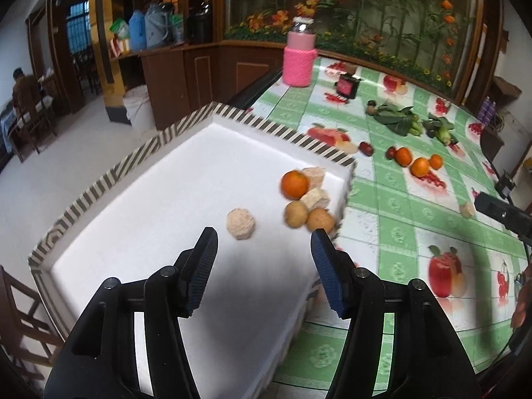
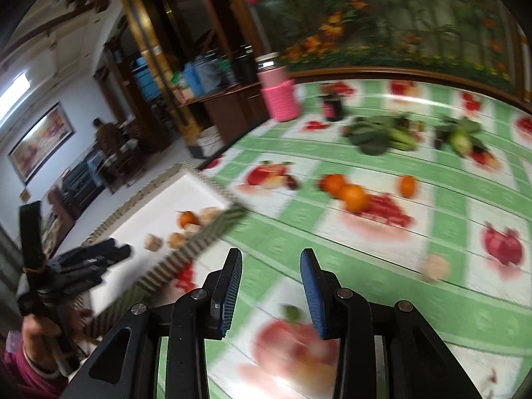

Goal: Organize fruits
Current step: 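Move left tool toward a red date while right tool approaches another pale cake, then close left tool on the red date while right tool grasps the pale cake, then carry the date and cake over the tray and open both tools, then move both tools back over the table toward two oranges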

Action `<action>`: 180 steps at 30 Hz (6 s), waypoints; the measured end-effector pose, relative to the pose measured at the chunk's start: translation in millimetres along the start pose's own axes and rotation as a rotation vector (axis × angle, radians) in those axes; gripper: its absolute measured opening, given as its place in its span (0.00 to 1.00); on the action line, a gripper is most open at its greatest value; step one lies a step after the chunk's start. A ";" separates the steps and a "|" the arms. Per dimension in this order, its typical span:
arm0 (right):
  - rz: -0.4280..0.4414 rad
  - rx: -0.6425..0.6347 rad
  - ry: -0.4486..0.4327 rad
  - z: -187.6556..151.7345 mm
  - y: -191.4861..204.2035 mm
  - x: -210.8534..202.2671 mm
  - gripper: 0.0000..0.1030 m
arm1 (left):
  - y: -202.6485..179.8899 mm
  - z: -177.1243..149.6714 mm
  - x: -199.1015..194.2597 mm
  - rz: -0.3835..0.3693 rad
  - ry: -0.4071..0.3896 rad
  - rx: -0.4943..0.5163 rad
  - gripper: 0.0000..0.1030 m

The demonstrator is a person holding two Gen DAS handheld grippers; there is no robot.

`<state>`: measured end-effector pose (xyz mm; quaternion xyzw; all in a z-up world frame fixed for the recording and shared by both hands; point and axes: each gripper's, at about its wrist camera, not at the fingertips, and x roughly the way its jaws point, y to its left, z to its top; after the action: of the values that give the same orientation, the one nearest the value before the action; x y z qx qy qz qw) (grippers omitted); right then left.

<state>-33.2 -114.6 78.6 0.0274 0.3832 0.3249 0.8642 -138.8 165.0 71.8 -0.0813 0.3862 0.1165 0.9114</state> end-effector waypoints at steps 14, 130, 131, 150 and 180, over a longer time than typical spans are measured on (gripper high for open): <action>-0.224 0.000 0.112 -43.3 -69.8 -7.9 0.34 | -80.1 28.4 2.2 -0.160 0.027 0.082 0.57; 0.187 -0.407 0.260 -5.4 195.6 142.0 0.26 | 82.4 -8.6 24.7 0.112 0.071 -0.005 0.18; 0.178 -0.422 0.264 -5.3 197.2 143.5 0.26 | 82.4 -9.1 25.8 0.111 0.079 -0.002 0.18; 0.155 -0.460 0.293 -6.4 194.4 155.6 0.27 | 86.6 -12.7 36.4 0.084 0.157 -0.028 0.57; -0.005 -0.088 0.145 -4.6 21.1 66.6 0.28 | -64.7 11.2 12.3 -0.102 0.071 0.139 0.57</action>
<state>-14.7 -60.1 38.7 -0.0350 0.4303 0.3402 0.8354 -105.0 107.4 74.4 -0.0413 0.4208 0.0400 0.9053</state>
